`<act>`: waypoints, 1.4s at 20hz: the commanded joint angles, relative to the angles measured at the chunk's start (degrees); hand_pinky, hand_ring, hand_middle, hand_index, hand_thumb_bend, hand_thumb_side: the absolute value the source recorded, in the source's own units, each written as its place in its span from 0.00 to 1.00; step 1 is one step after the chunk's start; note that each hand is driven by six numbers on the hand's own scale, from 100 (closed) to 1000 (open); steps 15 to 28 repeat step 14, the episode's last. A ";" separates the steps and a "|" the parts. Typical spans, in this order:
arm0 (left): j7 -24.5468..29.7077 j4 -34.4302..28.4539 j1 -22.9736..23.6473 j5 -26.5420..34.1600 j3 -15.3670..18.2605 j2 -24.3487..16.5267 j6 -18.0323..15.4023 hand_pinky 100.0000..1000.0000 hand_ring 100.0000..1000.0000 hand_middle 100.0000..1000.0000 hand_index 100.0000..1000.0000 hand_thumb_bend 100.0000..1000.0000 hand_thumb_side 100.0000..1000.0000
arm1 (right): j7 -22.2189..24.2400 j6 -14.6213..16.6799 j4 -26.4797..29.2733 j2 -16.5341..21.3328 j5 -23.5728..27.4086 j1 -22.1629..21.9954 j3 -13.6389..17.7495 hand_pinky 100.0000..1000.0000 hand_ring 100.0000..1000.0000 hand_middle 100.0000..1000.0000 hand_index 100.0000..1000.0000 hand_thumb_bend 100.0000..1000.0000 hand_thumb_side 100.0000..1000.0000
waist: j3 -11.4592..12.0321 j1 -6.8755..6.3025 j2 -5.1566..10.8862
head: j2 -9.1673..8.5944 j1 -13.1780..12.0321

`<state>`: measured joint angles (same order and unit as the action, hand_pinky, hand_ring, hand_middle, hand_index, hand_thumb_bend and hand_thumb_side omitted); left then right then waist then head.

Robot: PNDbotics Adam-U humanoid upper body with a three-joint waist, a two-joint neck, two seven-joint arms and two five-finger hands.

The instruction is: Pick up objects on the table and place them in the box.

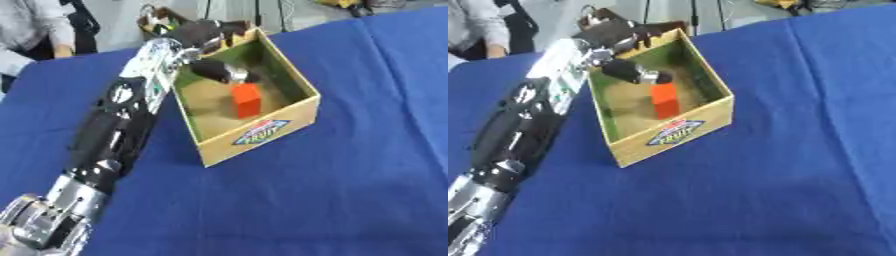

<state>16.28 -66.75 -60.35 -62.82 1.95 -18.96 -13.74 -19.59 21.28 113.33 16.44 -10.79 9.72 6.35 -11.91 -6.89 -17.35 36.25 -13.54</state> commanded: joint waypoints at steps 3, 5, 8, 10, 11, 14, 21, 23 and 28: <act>-4.76 -8.46 -0.86 4.72 8.03 -1.31 0.50 0.08 0.47 0.47 0.73 0.00 1.00 | -0.65 0.20 1.27 0.42 0.13 0.10 0.66 0.52 0.34 0.32 0.54 0.00 0.59 | 0.88 1.30 1.51 | 0.42 -0.08; -6.42 -11.16 -0.29 6.38 10.72 -1.35 0.20 0.08 0.44 0.43 0.69 0.00 1.00 | -0.82 0.36 1.27 0.43 0.22 0.07 0.73 0.52 0.34 0.32 0.54 0.00 0.59 | 1.23 1.63 1.57 | 0.43 -0.22; -8.69 -14.86 1.41 8.65 13.99 -1.57 -0.53 0.10 0.42 0.41 0.66 0.00 0.98 | -1.09 0.65 1.27 0.45 0.37 0.05 0.90 0.52 0.34 0.32 0.54 0.00 0.59 | 1.83 2.12 1.63 | 0.57 -0.83; -10.26 -17.40 3.50 10.22 15.35 -1.76 -0.86 0.11 0.41 0.41 0.65 0.00 0.96 | -1.31 0.90 1.27 0.44 0.48 0.03 1.08 0.51 0.34 0.32 0.54 0.00 0.59 | 2.44 2.49 1.62 | 0.67 -1.29; -11.06 -18.70 4.73 11.02 16.06 -1.80 -1.13 0.12 0.41 0.41 0.65 0.00 0.96 | -1.46 0.98 1.27 0.43 0.47 -0.03 1.24 0.51 0.34 0.32 0.54 0.00 0.59 | 2.77 2.68 1.62 | 0.72 -1.39; -13.47 -22.62 8.58 13.43 17.36 -1.60 -2.49 0.13 0.42 0.42 0.66 0.00 0.97 | -2.01 1.27 1.27 0.49 0.26 -0.16 1.69 0.51 0.34 0.32 0.54 0.00 0.59 | 3.63 3.19 1.41 | 0.57 -1.55; -13.47 -22.62 8.58 13.43 17.36 -1.60 -2.49 0.13 0.42 0.42 0.66 0.00 0.97 | -2.01 1.27 1.27 0.49 0.26 -0.16 1.69 0.51 0.34 0.32 0.54 0.00 0.59 | 3.63 3.19 1.41 | 0.57 -1.55; -13.47 -22.62 8.58 13.43 17.36 -1.60 -2.49 0.13 0.42 0.42 0.66 0.00 0.97 | -2.01 1.27 1.27 0.49 0.26 -0.16 1.69 0.51 0.34 0.32 0.54 0.00 0.59 | 3.63 3.19 1.41 | 0.57 -1.55; -13.47 -22.62 8.58 13.43 17.36 -1.60 -2.49 0.13 0.42 0.42 0.66 0.00 0.97 | -2.01 1.27 1.27 0.49 0.26 -0.16 1.69 0.51 0.34 0.32 0.54 0.00 0.59 | 3.63 3.19 1.41 | 0.57 -1.55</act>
